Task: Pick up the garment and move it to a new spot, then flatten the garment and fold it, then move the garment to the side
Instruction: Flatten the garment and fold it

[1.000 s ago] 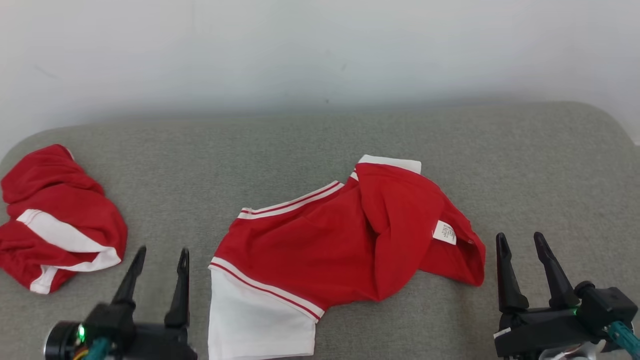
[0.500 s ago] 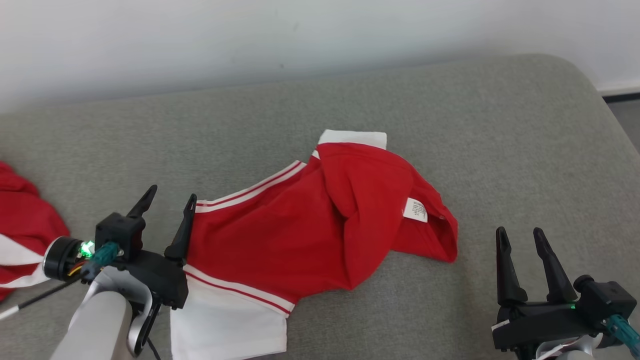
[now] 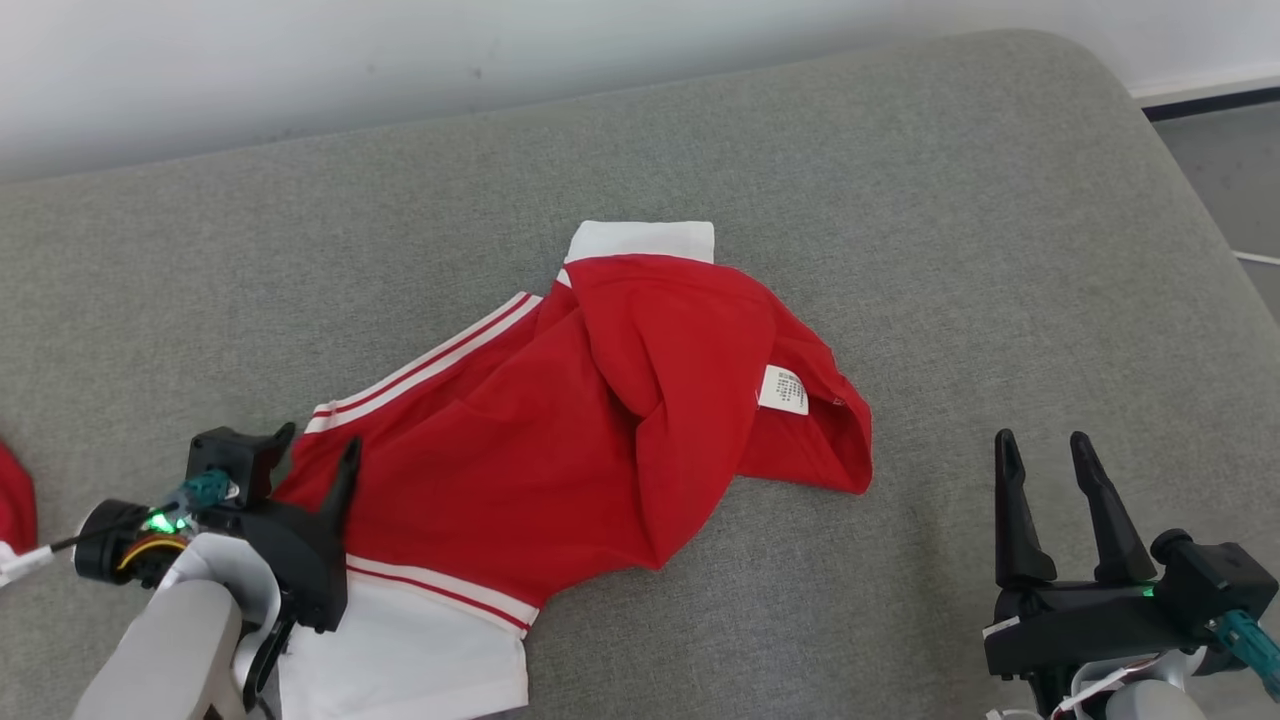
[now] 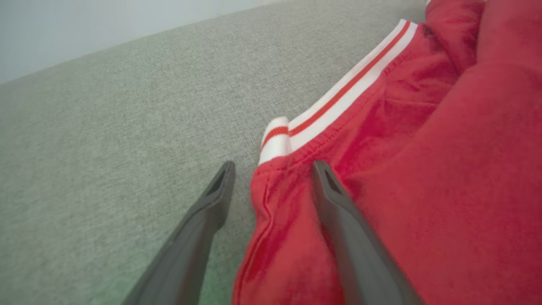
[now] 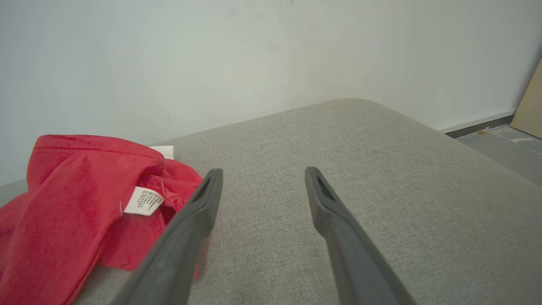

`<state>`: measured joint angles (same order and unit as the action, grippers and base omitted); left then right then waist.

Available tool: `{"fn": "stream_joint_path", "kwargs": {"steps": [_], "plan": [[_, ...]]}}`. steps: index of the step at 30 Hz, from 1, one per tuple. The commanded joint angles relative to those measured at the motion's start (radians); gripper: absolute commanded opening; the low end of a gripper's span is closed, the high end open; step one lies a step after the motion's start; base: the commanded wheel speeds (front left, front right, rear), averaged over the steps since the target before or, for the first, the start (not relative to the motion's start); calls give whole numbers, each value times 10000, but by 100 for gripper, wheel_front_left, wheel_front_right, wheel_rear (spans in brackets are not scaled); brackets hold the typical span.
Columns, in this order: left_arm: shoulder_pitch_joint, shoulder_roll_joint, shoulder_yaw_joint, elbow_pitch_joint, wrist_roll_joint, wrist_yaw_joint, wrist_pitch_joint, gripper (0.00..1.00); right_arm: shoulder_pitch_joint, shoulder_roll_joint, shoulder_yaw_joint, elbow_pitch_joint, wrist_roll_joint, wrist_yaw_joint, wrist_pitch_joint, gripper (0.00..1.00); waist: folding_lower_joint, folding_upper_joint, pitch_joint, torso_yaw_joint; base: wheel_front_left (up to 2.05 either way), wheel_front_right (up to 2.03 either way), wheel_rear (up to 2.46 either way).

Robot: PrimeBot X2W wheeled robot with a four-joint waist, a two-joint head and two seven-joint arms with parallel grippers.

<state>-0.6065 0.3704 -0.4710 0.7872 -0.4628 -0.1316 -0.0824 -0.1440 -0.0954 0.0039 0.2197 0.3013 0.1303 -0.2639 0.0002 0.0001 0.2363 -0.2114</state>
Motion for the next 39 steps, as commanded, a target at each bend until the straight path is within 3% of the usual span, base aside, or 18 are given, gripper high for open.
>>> {"fn": "stream_joint_path", "kwargs": {"steps": [1,9,19,20,21,22,25,32,39], "plan": [[-152,1,-138,170,1,24,-131,0,-70,14,-87,5,-29,9,-7,100,-2,-1,33,-11,0,0,0],[-249,-77,3,533,-628,27,-1165,0,151,25,-318,-3,-148,9,-7,100,-2,-1,-323,515,0,0,0],[1257,149,453,56,-1035,441,-1651,0,317,56,-376,246,-182,9,-7,100,-2,-1,-791,1478,0,0,0],[1335,153,441,36,-1014,440,-1676,16,317,56,-359,276,-191,9,-7,100,-2,-1,-801,1508,0,0,0],[1362,143,474,-3,-1026,427,-1721,90,297,44,-350,310,-197,9,-7,100,-2,-1,-814,1529,0,0,0],[1405,108,520,-72,-1027,469,-1752,100,271,24,-339,324,-193,9,-7,100,-2,-1,-837,1554,0,0,0],[1553,1,716,-540,-805,702,-1825,100,262,-65,-369,344,-152,9,-7,100,-2,-1,-948,1657,0,0,0],[2809,-416,2312,-3390,230,1306,-1830,100,376,-101,-270,249,-121,9,-7,100,-2,-1,-1352,1884,0,0,0],[4769,-1268,3720,-5938,1434,1380,-1833,100,601,-121,-186,230,-90,9,-7,100,-2,-1,-1737,2072,0,0,0]]}}
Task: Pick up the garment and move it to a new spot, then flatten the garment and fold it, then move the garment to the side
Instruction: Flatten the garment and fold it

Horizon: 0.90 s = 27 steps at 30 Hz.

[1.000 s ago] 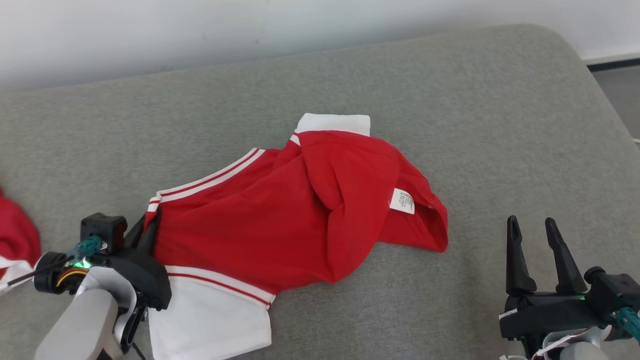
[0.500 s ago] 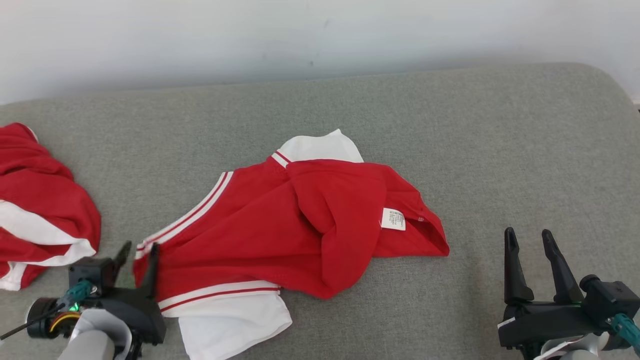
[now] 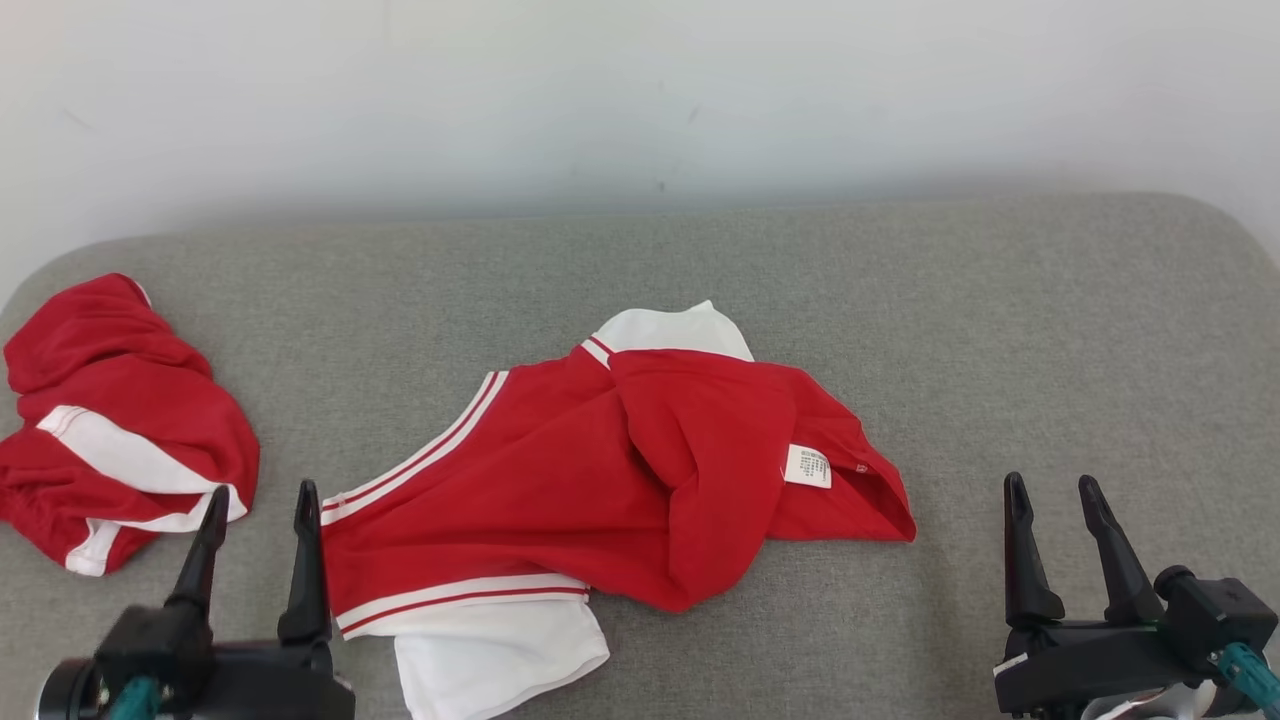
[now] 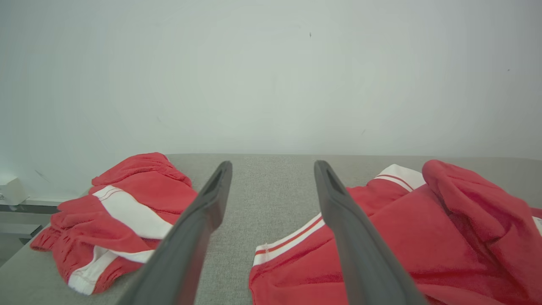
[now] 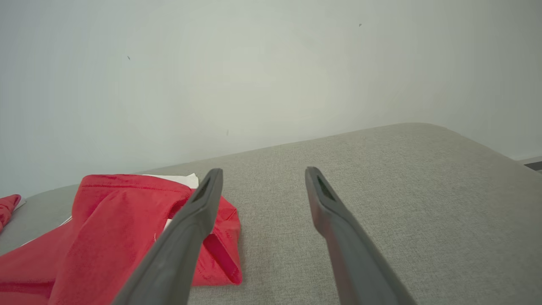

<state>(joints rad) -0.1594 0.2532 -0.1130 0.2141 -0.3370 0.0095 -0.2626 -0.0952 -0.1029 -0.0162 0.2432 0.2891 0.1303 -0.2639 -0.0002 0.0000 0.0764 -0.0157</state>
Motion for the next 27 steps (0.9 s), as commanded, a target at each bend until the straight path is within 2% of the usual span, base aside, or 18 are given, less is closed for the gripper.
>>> {"fn": "stream_joint_path", "kwargs": {"steps": [1,5,9,21,27], "plan": [[558,-214,289,-434,343,-64,-31,100,152,-69,24,3,45,9,-7,100,2,0,-174,139,0,0,0],[1423,-766,715,-1101,731,-348,-31,100,293,-143,-8,25,91,9,-7,100,2,0,-328,277,0,0,0],[1832,-1064,1010,-1337,1062,-722,-32,100,372,-202,5,98,145,9,-6,100,2,0,-371,417,0,0,0],[2180,-1447,1379,-1326,1777,-1136,-32,100,459,-266,200,444,235,9,-7,100,2,0,-444,541,0,0,0],[1810,-1597,1311,-1269,1912,-1286,-33,100,-255,-718,693,763,266,9,-7,100,2,0,-223,779,0,0,0]]}}
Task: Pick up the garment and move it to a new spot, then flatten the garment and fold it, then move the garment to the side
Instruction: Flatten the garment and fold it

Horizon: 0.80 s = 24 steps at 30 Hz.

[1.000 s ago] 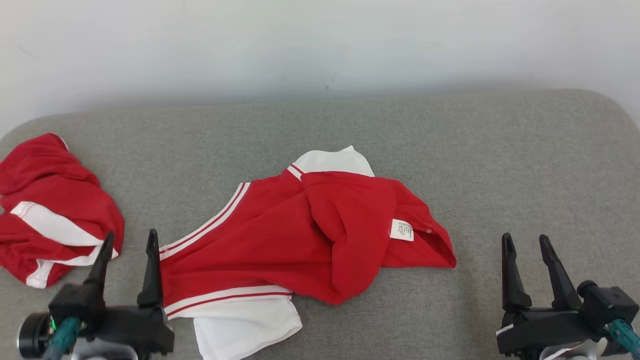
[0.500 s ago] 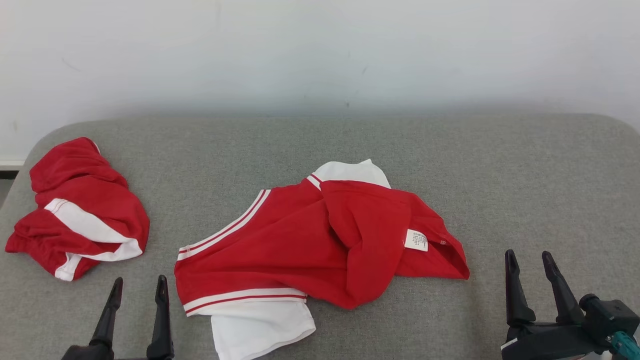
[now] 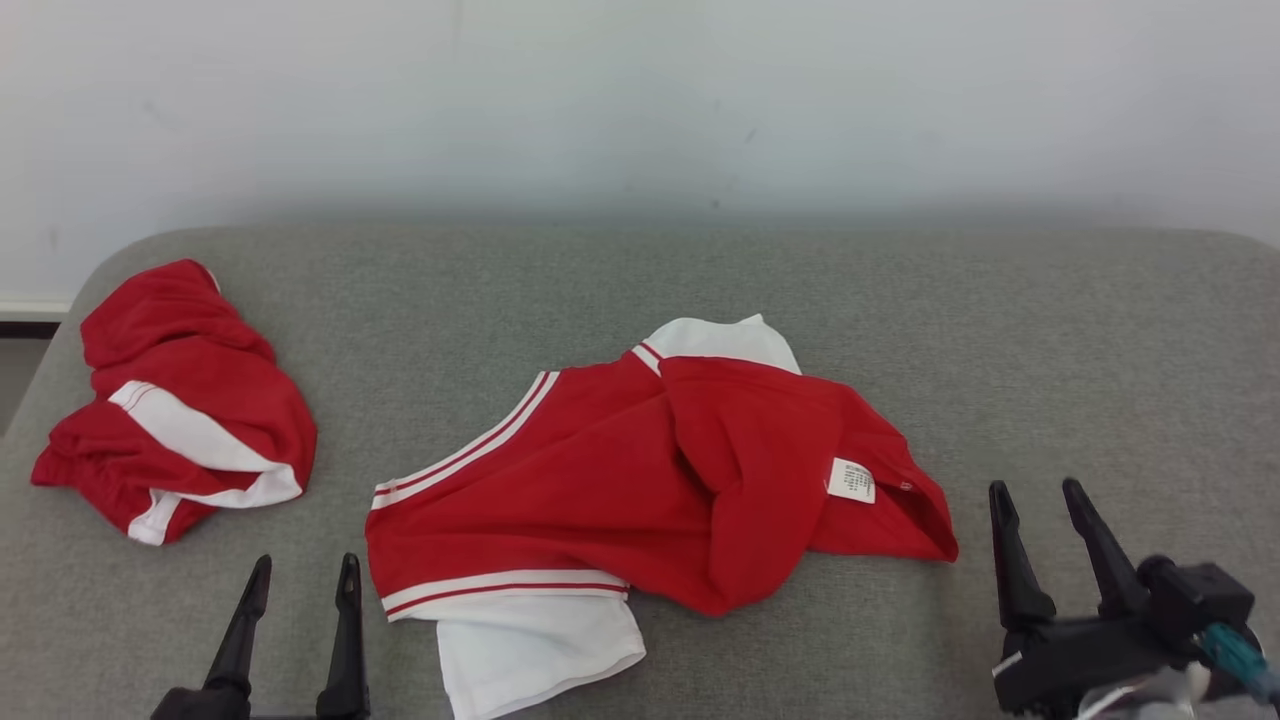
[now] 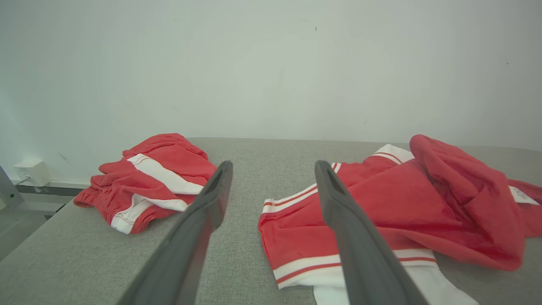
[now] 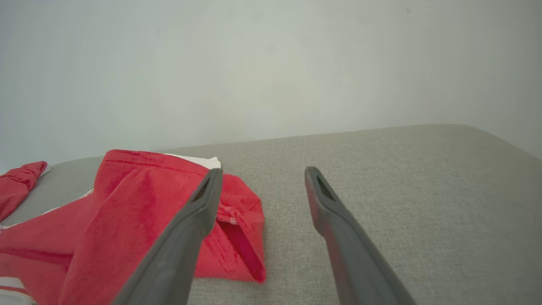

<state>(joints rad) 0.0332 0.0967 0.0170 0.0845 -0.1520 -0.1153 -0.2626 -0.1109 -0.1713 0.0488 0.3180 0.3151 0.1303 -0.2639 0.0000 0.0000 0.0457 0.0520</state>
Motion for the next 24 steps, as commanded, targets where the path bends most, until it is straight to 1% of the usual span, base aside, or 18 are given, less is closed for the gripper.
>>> {"fn": "stream_joint_path", "kwargs": {"steps": [1,5,12,18,23,24], "plan": [[-178,-56,1,50,69,-58,-33,100,-245,-98,165,120,-12,9,-7,100,0,0,125,168,0,0,0],[-361,-167,-105,98,106,-79,-33,100,-1213,-458,609,822,46,9,101,100,0,0,373,499,0,0,0],[-670,-328,-316,238,46,-144,-33,100,-3249,-759,1537,2554,82,9,870,100,0,0,872,1073,0,0,0],[-945,-425,-565,450,-62,-146,-33,100,-4548,-799,2173,4161,273,9,1587,100,0,0,1181,1500,0,0,0],[-1138,-454,-683,571,-169,-147,-33,100,-5066,-714,2601,5272,608,9,2200,100,0,0,1276,1692,0,0,0],[-1158,-458,-696,588,-180,-147,-33,100,-5146,-680,2679,5368,730,9,2222,88,0,0,1283,1709,0,0,0]]}}
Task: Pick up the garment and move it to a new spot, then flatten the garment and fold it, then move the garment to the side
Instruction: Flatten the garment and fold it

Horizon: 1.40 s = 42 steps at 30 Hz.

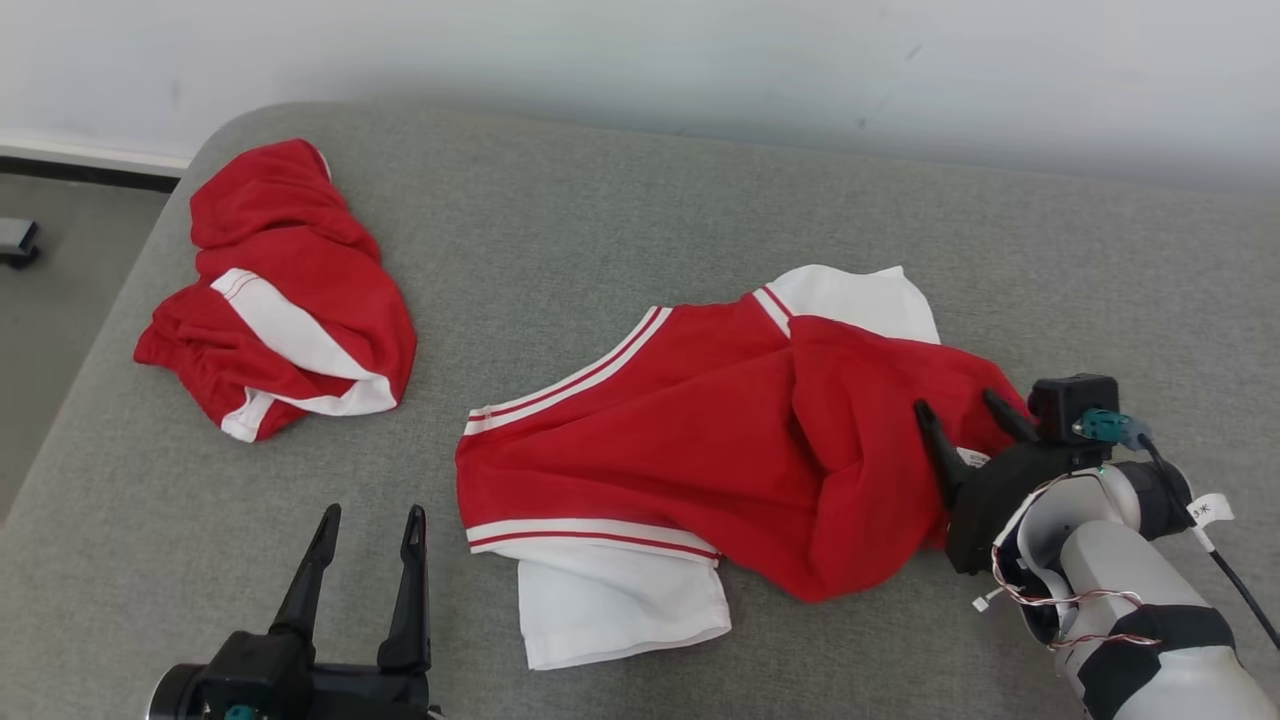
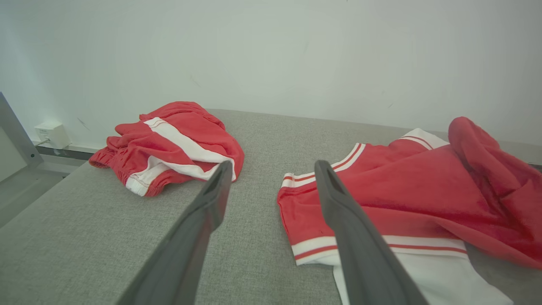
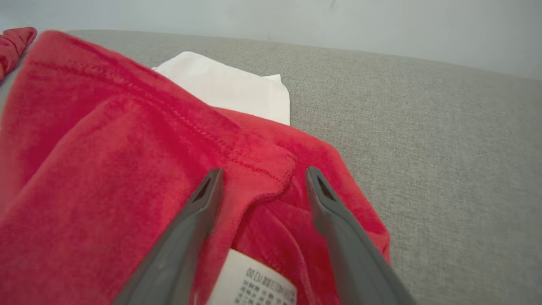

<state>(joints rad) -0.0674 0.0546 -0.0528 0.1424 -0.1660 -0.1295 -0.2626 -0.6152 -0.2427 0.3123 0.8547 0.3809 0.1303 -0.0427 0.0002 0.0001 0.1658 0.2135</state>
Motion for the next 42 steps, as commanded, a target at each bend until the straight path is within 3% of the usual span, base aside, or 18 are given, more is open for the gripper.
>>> {"fn": "stream_joint_path", "kwargs": {"steps": [1,2,6,13,23,31,36,37,38,42], "plan": [[-175,-35,-8,38,-42,-7,-33,100,-162,25,137,135,154,9,28,19,-2,-1,89,108,0,0,0],[-188,-39,-9,57,-64,-8,-33,100,-181,21,222,259,259,9,66,0,-2,-1,93,112,0,0,0],[-191,-44,24,76,-82,-10,-33,100,-308,10,484,317,460,9,-317,0,-2,-1,79,65,0,0,0],[131,-43,126,136,-15,-2,-33,100,-191,-98,974,-254,765,9,-1983,0,-2,-1,-324,-522,0,0,0],[684,-44,362,231,-147,-2,-33,100,2519,-443,151,-3291,1028,9,-2229,0,-2,-1,-774,-1543,0,0,0],[760,-41,293,316,-147,-2,-33,100,5265,502,-1412,-5563,1431,9,-1945,0,-2,-1,-851,-2005,0,0,0],[660,-43,177,381,-111,-2,-33,100,6606,1195,-2255,-6230,1201,9,-1555,0,-2,-1,-867,-2019,0,0,0],[640,-42,168,389,-111,-2,-33,100,6765,1264,-2382,-6282,1061,9,-1510,15,-2,-1,-871,-2019,0,0,0],[623,-42,168,407,-114,-2,-33,100,6888,1318,-2500,-6335,916,9,-1474,96,-2,-1,-877,-2019,0,0,0],[654,-42,192,435,-90,-3,-33,100,6978,1435,-2871,-6525,259,9,-1526,100,-2,-1,-944,-2018,0,0,0]]}}
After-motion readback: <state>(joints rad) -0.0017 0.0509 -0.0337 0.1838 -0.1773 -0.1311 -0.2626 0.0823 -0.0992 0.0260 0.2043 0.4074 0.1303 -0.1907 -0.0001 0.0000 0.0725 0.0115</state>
